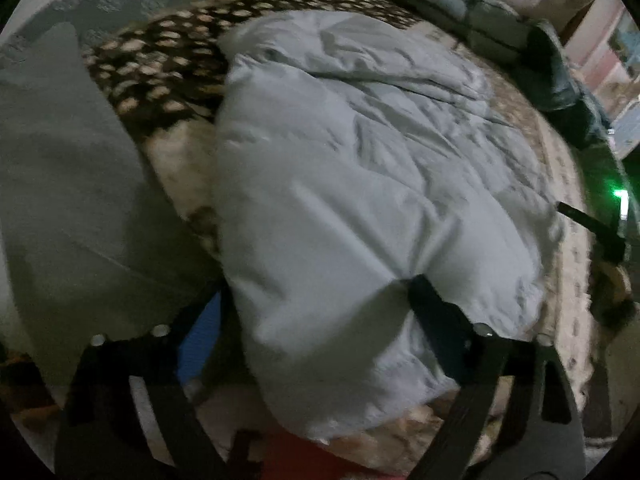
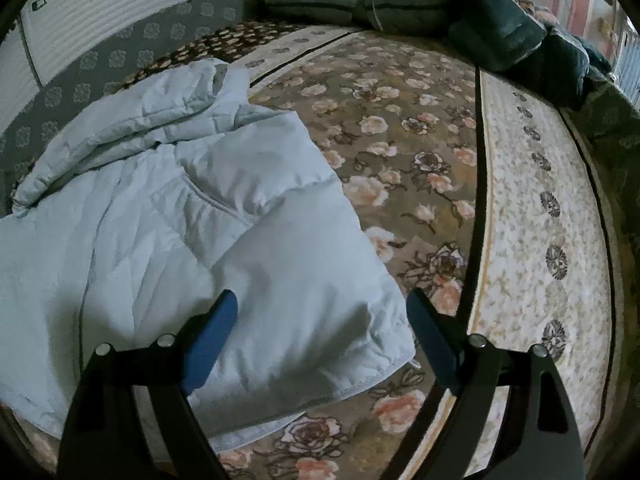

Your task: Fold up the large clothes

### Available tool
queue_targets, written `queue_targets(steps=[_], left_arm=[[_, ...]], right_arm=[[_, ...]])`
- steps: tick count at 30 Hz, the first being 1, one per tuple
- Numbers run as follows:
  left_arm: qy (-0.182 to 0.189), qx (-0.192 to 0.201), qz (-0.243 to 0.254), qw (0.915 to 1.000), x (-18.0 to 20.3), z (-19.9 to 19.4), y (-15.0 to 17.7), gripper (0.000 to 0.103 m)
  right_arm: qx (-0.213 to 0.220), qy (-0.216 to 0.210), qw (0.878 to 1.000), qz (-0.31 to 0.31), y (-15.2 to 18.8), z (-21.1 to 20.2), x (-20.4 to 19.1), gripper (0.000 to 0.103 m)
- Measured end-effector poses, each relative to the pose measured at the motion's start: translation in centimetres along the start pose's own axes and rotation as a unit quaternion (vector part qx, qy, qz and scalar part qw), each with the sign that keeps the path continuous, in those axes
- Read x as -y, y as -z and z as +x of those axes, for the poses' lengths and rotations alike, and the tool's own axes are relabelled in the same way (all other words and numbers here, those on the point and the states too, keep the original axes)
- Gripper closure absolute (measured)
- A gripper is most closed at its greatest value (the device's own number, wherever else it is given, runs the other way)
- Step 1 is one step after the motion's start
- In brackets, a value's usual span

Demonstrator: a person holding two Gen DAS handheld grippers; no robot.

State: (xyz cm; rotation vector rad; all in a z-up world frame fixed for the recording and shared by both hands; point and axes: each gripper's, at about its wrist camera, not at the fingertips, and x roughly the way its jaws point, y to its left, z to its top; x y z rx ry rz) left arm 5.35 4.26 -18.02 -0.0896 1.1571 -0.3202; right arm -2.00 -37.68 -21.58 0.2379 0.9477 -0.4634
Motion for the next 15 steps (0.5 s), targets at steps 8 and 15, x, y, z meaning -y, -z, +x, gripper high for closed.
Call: queue_targets(steps=[8,15], left_arm=[[-0.014,0.010,0.018,0.9997,1.8,0.0,1.5,0.029],[-0.027,-0.002,0.025,0.9993,2.3,0.8,0.7,0.036]], right_arm=[[0.012,-0.005,1.000,0.013,-0.2,0.1,2.3,0.017],[0.003,-0.040,0.999,0.005,-1.3,1.9,4.5,0.012]])
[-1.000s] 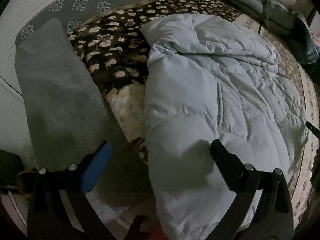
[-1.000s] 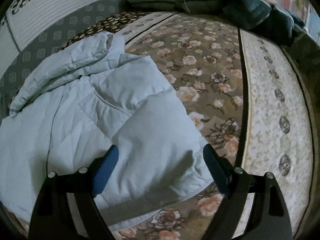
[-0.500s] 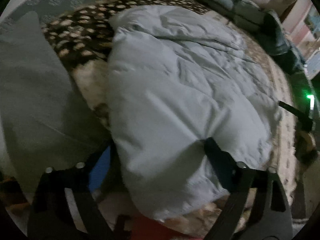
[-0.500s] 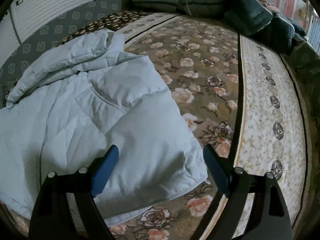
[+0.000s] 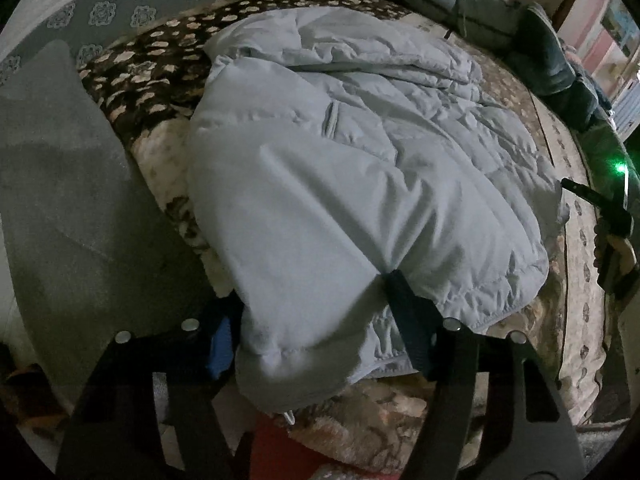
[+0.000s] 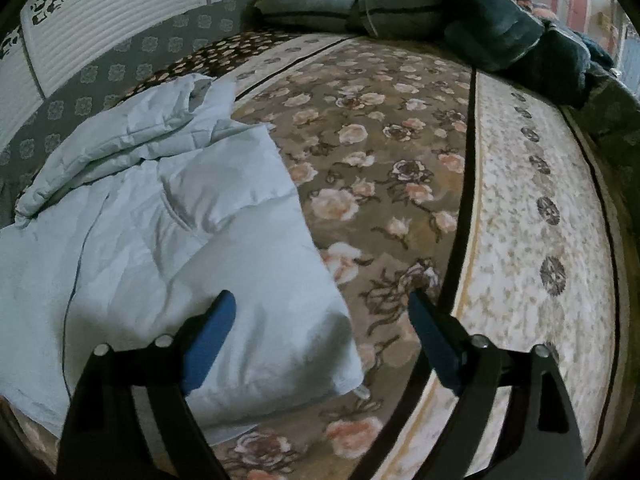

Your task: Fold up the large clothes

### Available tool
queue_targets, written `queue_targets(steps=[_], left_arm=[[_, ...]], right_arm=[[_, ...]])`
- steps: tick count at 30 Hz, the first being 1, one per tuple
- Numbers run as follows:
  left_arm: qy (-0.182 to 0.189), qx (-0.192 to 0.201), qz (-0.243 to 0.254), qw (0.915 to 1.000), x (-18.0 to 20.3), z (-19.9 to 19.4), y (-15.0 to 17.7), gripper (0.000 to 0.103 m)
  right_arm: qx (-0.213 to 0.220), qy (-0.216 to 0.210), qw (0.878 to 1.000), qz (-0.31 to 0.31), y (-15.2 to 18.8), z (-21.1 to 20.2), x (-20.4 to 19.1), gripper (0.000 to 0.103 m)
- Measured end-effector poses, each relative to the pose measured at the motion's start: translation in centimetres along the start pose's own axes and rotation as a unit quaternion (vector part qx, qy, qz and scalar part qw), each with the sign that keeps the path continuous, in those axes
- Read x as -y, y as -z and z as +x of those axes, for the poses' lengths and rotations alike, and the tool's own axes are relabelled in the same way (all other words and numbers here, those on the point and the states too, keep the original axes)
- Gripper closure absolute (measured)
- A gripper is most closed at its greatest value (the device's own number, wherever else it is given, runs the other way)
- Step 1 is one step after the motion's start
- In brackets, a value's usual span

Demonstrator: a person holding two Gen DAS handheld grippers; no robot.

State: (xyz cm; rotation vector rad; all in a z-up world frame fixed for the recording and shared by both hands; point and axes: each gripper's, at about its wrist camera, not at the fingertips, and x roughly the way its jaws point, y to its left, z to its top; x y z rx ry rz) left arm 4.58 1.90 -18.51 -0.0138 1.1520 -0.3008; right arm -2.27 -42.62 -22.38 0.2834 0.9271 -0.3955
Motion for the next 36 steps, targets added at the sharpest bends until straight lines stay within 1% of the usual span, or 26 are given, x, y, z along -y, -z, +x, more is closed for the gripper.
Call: queue_targets(steps=[2,4,6,8,10,13,15,16,17,18,19,20,21,22,23,24,25,26,29,32,36], left_arm=[[-0.003,-0.005,-0.002,1.0000,0.1,0.3,-0.2,0.036],[-0.010,-0.010,-0.001,0.9999,0.4,0.5,-0.4,0.036],[-0.015,-0.014,0.000,0.9998,0.7,0.5,-0.5,0.036],[-0.022,-0.021,0.003,0.9995,0.8,0.4,-0.6,0.036],[-0.027,-0.025,0.009,0.9993,1.0,0.1,-0.5,0.036],[-0.039,-0.026,0.019,0.9987,1.2,-0.1,-0.1,0.036],[-0.041,-0.030,0.017,0.9986,1.4,0.5,-0.4,0.036],[-0.042,-0.032,0.018,0.9985,1.5,0.8,-0.5,0.036],[-0.044,-0.033,0.018,0.9983,1.6,1.0,-0.6,0.037],[-0.046,-0.035,0.019,0.9981,1.7,1.2,-0.7,0.038],[-0.050,-0.037,0.023,0.9978,1.9,1.2,-0.8,0.040],[-0.053,-0.037,0.029,0.9975,2.1,1.1,-0.9,0.043],[-0.057,-0.036,0.035,0.9971,2.2,0.9,-0.8,0.045],[-0.061,-0.035,0.040,0.9967,2.3,0.7,-0.9,0.051],[-0.061,-0.034,0.040,0.9967,2.3,0.6,-1.0,0.058],[-0.059,-0.033,0.036,0.9971,2.1,0.4,-1.2,0.062],[-0.057,-0.032,0.035,0.9973,2.0,0.1,-1.4,0.069],[-0.054,-0.030,0.033,0.9975,1.8,-0.2,-1.7,0.076],[-0.041,-0.022,0.030,0.9985,1.5,-1.2,-2.8,0.085],[-0.030,-0.011,0.030,0.9990,1.3,-2.0,-3.8,0.087],[-0.020,0.000,0.028,0.9994,1.1,-2.4,-4.9,0.087]], right_arm=[[-0.021,-0.032,0.999,0.010,0.3,1.0,0.3,0.012],[-0.035,-0.061,0.997,0.008,1.0,2.0,0.0,0.012],[-0.037,-0.077,0.996,0.000,1.9,2.6,-0.3,0.012],[-0.043,-0.096,0.994,0.015,2.5,2.9,-0.2,0.012],[-0.039,-0.111,0.993,0.023,3.2,2.7,0.3,0.012],[-0.037,-0.107,0.994,0.002,3.8,2.7,0.1,0.012],[-0.043,-0.095,0.995,0.005,3.8,3.3,0.1,0.014],[-0.041,-0.093,0.995,0.014,3.8,3.8,-0.3,0.017],[-0.040,-0.087,0.995,0.016,3.8,4.0,-0.4,0.018],[-0.034,-0.079,0.996,0.013,3.9,4.0,-1.1,0.022],[-0.029,-0.075,0.997,0.010,4.0,3.8,-1.4,0.030],[-0.027,-0.076,0.997,0.008,4.0,3.6,-1.6,0.035],[-0.025,-0.077,0.997,0.008,4.0,3.2,-1.7,0.046],[-0.025,-0.082,0.996,0.012,4.0,2.8,-1.8,0.057],[-0.026,-0.087,0.996,0.015,3.9,2.5,-1.8,0.062],[-0.027,-0.091,0.995,0.016,3.6,1.9,-1.9,0.070],[-0.026,-0.089,0.996,0.011,3.3,1.5,-2.2,0.074],[-0.023,-0.083,0.996,0.001,3.0,0.9,-2.6,0.074],[-0.011,-0.077,0.997,-0.013,1.5,-0.8,-3.4,0.076],[0.003,-0.070,0.997,-0.023,-0.2,-2.4,-4.2,0.076],[0.006,-0.058,0.997,-0.043,-2.6,-3.7,-5.6,0.077]])
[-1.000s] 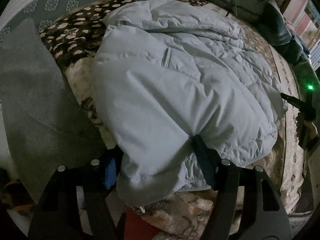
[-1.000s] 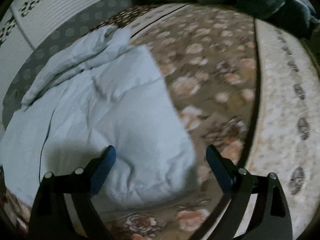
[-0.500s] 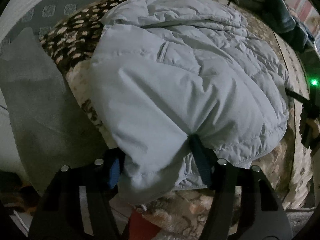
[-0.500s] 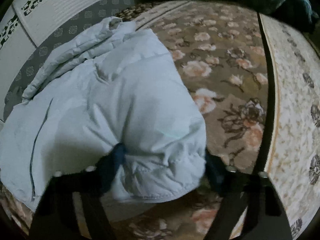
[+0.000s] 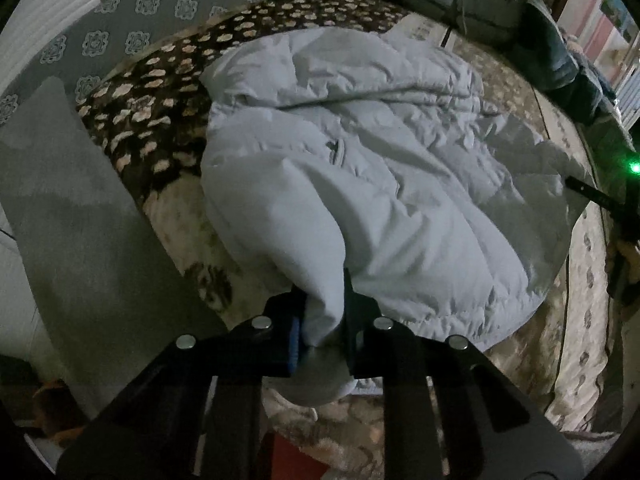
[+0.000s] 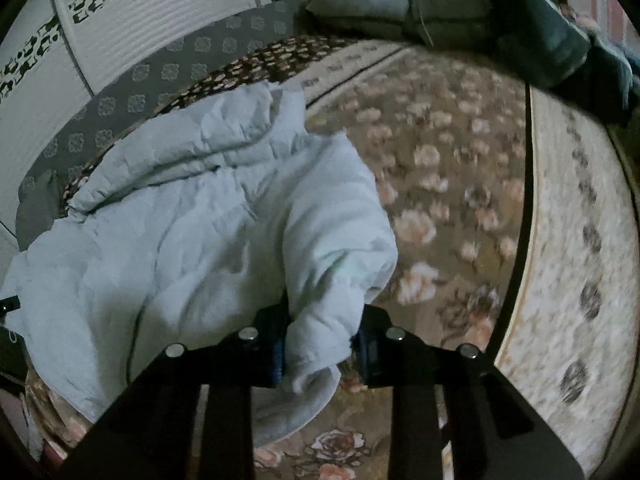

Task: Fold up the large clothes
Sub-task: 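Grasp the jacket hem with the left gripper while the right gripper grasps the hem corner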

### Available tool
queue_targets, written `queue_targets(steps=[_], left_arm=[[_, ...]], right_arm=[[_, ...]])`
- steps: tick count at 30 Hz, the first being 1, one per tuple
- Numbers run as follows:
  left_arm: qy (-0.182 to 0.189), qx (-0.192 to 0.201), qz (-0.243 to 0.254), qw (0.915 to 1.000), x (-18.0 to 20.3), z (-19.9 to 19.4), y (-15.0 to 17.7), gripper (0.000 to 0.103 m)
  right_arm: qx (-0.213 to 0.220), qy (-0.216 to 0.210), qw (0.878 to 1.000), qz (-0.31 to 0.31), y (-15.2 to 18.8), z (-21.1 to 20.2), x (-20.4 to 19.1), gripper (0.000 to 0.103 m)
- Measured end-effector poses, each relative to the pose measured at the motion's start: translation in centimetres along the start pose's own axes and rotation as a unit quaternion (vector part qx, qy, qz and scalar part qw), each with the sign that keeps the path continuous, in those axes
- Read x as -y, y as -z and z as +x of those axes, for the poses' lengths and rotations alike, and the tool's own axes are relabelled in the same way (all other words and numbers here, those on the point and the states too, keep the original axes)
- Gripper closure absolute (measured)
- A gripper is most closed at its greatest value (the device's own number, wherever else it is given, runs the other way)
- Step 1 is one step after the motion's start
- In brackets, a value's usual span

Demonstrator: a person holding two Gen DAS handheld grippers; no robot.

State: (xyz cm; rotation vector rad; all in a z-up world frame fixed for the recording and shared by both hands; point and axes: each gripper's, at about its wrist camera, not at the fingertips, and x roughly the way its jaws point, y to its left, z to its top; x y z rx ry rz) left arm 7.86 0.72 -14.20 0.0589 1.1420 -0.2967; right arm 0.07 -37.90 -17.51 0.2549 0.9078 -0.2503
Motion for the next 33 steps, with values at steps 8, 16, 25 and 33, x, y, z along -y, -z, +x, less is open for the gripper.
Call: queue_targets(steps=[8,16,25,33], left_arm=[[0.012,0.010,-0.016,0.9998,-1.2,0.4,-3.6,0.087],[-0.005,0.035,-0.005,0.9994,-0.8,0.8,-8.0,0.087],[0.002,0.048,-0.039,0.9981,-2.3,1.7,-12.8,0.086],[-0.020,0.022,0.019,0.9994,-0.8,3.2,-13.8,0.087]], right_arm=[[-0.007,0.033,0.999,-0.021,-4.4,-0.3,-2.2,0.077],[-0.004,0.036,0.999,-0.020,-8.3,0.6,-3.3,0.077],[0.006,0.026,1.000,0.008,-13.0,2.8,-3.9,0.077],[0.000,0.054,0.998,0.013,-12.9,4.5,-5.0,0.077]])
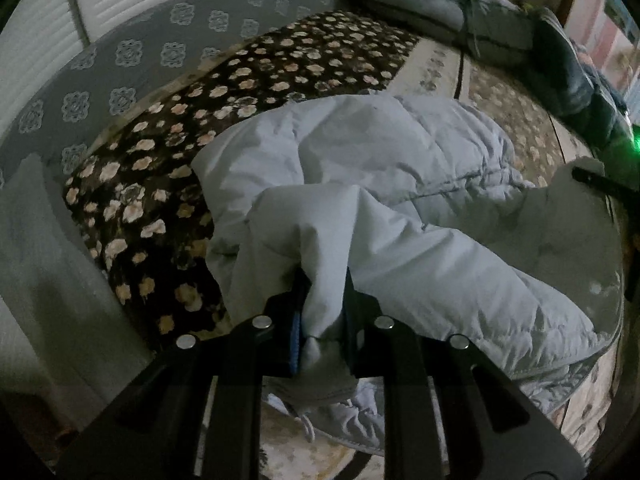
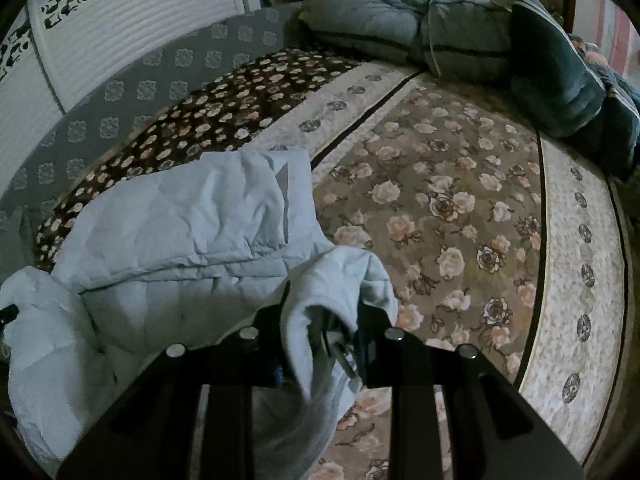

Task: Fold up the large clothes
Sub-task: 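Grasp the jacket hem with the left gripper while the right gripper grasps the hem corner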

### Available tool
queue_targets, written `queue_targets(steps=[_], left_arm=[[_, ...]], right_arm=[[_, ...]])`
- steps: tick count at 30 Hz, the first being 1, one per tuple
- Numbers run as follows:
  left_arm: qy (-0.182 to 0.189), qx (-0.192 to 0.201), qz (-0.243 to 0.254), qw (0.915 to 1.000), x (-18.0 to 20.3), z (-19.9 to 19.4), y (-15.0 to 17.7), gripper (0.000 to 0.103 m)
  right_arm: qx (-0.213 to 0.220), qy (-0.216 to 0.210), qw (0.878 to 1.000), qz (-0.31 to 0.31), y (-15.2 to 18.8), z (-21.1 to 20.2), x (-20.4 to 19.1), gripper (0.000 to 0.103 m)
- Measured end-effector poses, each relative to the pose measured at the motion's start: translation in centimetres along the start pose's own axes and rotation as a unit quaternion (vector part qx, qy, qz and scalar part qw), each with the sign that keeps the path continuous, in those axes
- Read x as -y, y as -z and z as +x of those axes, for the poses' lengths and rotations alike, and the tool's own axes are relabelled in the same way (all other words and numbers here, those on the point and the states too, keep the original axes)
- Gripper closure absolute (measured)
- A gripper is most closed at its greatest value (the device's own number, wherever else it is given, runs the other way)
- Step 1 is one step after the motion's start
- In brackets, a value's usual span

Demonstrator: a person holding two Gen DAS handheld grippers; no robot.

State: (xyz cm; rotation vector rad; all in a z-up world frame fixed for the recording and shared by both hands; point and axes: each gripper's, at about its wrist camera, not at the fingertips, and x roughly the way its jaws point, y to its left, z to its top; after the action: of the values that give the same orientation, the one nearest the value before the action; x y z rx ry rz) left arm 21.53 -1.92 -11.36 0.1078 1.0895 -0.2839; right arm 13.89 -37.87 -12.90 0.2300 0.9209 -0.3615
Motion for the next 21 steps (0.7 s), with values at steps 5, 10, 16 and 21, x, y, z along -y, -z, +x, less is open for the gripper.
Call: queue_targets(steps=[5,10,16,21], left_arm=[[0.015,-0.037,0.004,0.9992,-0.3,0.8,-0.1,0.087],[-0.011,-0.063,0.063,0.9959,1.3,1.2,0.1,0.087],[-0.001,-0.069,0.062,0.9957,1.3,1.7,-0.8,0.087],[0.013,-0.072,0.053,0.9959,0.7,2.0,-1.5,0.087]], right_arm=[[-0.014,0.027,0.999,0.010,0.4,1.4,-0.8,0.077],[-0.019,0.035,0.999,0.030,0.7,2.0,-1.1,0.077],[-0.033,0.046,0.998,0.025,0.6,2.1,-1.7,0.078],[-0.043,0.056,0.997,0.017,-0.1,2.4,-2.3,0.078]])
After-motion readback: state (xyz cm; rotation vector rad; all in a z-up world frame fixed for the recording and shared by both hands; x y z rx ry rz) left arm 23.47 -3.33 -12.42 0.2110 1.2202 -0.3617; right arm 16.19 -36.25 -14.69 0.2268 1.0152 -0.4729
